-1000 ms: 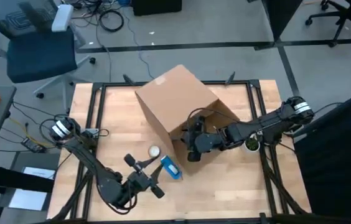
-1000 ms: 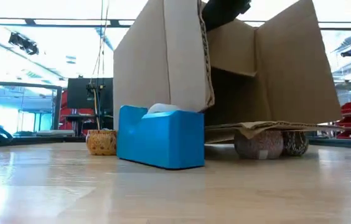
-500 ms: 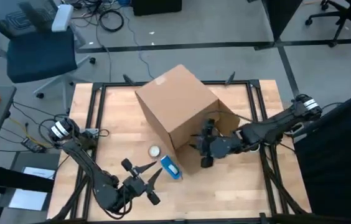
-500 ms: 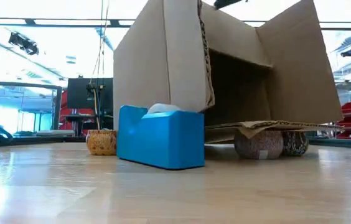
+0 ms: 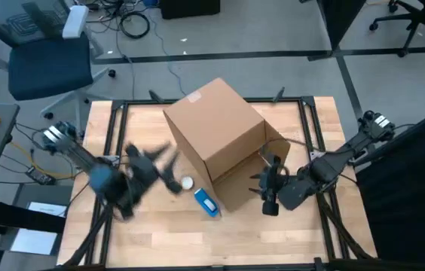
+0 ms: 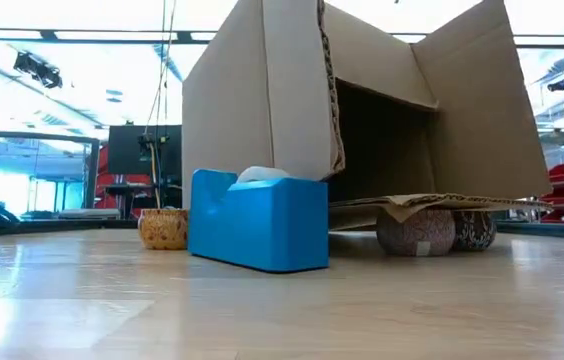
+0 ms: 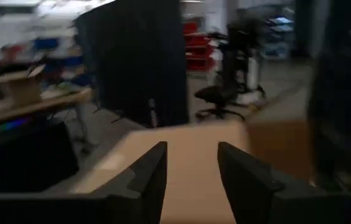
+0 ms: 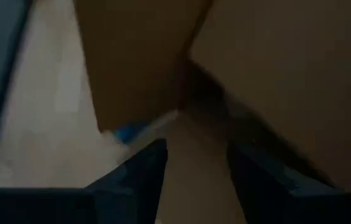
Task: Wrap mug
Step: Put the wrapped purple mug into the box
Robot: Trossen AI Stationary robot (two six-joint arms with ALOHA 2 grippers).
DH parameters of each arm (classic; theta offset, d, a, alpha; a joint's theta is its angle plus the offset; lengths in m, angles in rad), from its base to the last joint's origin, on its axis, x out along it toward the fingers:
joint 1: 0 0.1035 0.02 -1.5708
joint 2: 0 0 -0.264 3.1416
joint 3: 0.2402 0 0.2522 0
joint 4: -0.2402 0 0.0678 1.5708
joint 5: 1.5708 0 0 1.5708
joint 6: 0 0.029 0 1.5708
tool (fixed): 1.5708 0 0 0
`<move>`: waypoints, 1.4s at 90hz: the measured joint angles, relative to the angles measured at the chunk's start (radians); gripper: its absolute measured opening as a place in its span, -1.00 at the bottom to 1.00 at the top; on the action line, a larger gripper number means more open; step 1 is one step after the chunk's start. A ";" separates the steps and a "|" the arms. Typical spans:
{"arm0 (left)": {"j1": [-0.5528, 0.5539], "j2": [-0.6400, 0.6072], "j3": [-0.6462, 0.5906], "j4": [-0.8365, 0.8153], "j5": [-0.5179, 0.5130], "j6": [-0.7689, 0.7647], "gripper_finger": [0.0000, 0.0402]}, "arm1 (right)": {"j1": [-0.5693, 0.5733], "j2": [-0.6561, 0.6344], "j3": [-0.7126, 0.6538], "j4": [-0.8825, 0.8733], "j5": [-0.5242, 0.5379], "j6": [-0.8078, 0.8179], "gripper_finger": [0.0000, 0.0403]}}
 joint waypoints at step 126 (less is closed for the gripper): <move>1.141 0.036 0.348 -1.835 1.194 -0.872 -0.36 | -0.172 0.060 -0.032 0.251 0.030 -0.159 -0.24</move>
